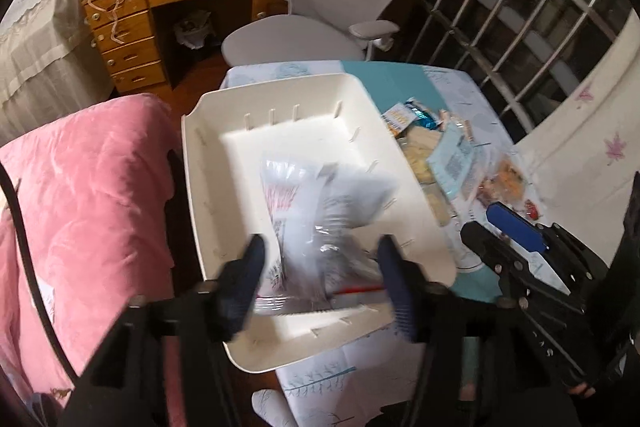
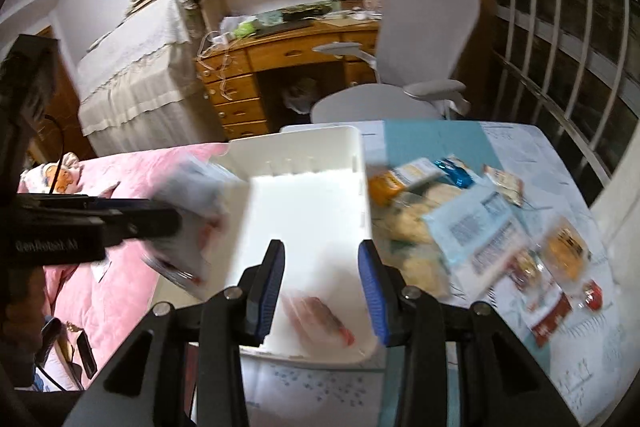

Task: Organize snacks
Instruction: 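Drop the white bag into the tray with the left tool while the right tool drops the dark packet, then grasp the brown snowflake-print packet with the left tool while the right tool reaches the red snack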

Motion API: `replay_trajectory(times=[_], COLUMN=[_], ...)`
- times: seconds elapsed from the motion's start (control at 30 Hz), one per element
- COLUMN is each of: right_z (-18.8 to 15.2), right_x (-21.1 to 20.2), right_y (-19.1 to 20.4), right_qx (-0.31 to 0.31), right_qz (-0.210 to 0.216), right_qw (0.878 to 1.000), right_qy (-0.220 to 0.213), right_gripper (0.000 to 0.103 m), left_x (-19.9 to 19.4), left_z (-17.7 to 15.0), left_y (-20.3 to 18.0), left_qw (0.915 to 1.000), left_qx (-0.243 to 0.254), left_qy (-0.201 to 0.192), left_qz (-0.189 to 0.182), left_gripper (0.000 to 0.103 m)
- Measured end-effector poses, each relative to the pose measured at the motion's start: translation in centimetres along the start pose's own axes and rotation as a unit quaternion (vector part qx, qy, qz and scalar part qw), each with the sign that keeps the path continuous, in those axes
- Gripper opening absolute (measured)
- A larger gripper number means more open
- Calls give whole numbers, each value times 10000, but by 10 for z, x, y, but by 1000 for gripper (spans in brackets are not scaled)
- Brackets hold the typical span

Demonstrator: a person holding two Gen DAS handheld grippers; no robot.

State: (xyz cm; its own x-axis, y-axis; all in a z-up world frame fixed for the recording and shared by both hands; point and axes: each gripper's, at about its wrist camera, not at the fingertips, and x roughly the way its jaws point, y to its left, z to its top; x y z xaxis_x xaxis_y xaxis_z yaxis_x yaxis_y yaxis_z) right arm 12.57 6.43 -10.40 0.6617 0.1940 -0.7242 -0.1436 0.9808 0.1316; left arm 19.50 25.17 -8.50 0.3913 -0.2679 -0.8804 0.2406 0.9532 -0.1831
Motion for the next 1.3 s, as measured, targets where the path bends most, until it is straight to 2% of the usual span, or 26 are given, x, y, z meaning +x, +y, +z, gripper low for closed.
replay_trajectory(times=[0.2,0.57,0.73,0.9,1.1,1.3], right_z=[-8,-43,-66,-87,-104,-112], right_x=[1,-8,-8,-16,-30,-41], right_y=[0,-46,-90,-147,-218,-274], right_qx=[61,722,1096,1490,1790,1898], right_qz=[64,-166,-205,-426,-741,-812], right_qw=[9998,9952,9875,9781,9683,9645], right_qy=[179,643,1116,1393,1577,1647], right_gripper=[43,45,46,46,49,49], left_x=[-1,12,14,20,34,59], left_z=[-2,-23,-36,-45,-46,-42], left_y=[-7,-42,-74,-118,-181,-245], left_qw=[10000,9992,9989,9969,9938,9894], left_qx=[-18,191,249,584,932,1238], left_qy=[13,275,387,476,586,748], left_qz=[92,199,131,207,178,94], left_gripper=[68,68,68,68,72,77])
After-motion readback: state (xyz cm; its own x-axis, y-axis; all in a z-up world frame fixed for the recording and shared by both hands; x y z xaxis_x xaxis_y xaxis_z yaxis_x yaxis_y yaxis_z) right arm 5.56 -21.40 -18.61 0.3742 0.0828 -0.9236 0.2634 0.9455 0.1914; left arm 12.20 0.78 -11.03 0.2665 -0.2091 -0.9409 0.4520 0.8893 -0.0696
